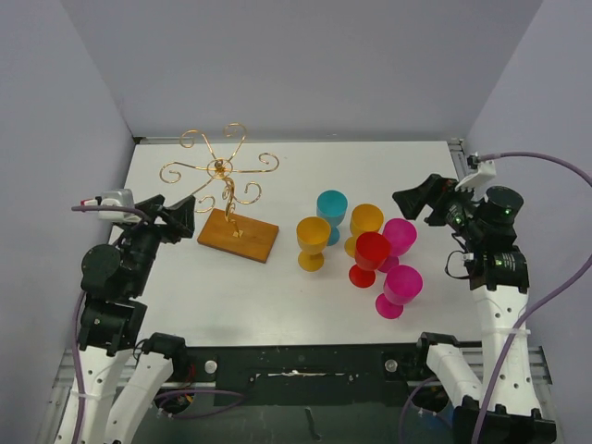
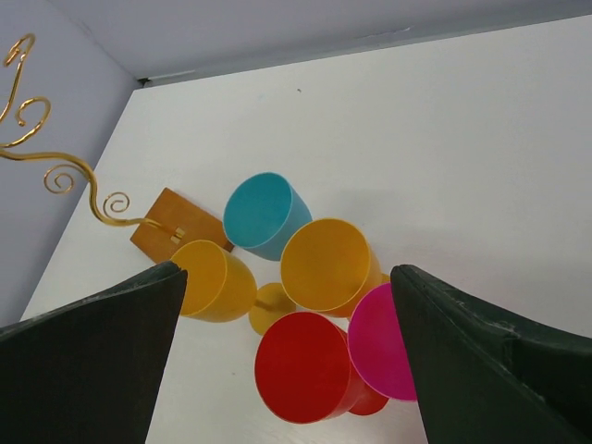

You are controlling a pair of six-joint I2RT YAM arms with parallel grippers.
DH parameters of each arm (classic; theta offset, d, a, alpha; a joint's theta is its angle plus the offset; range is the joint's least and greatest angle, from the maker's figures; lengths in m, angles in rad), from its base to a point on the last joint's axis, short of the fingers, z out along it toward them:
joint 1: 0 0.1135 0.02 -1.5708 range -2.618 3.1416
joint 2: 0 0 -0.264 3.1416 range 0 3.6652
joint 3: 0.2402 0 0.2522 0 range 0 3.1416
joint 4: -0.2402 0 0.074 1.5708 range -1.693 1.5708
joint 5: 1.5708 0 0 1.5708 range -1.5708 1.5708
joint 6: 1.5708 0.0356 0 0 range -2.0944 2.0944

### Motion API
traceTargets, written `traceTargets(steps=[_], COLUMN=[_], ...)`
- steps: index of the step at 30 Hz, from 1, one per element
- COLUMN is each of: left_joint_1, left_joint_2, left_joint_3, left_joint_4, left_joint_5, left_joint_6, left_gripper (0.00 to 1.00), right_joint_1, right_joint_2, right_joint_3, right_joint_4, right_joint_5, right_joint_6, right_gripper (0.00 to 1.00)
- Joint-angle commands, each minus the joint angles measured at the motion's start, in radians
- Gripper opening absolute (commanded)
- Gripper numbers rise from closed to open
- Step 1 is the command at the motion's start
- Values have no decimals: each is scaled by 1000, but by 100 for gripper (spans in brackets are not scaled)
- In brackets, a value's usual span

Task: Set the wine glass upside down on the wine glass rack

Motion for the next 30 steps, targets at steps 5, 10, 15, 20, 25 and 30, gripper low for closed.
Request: traceTargets(steps=[5, 10, 15, 20, 25, 30], left_joint_1=[8, 10, 10, 10, 10, 10], left_joint_2=[-41, -41, -30, -29, -36, -31], left_joint_3=[175, 242, 234, 200, 184, 187], left_joint_4=[-63, -205, -287, -315, -305, -301], left_joint_5=[-157, -288, -275, -239, -230, -222], left_joint_6=[-51, -164, -276, -347, -374, -352], left_gripper=[70, 69, 69, 69, 69, 69], right_joint_1=[214, 423, 674, 860, 946, 955], right_joint_2=[112, 179, 273, 380, 499, 588], right_joint_3=[109, 108, 132, 160, 219, 266], right_joint_4=[-4, -25, -66, -74, -92, -84], right_joint_5=[28, 202, 400, 518, 603, 623], right_joint_6=[-25, -29, -31, -19, -26, -45], right_gripper=[88, 75, 58, 51, 49, 44])
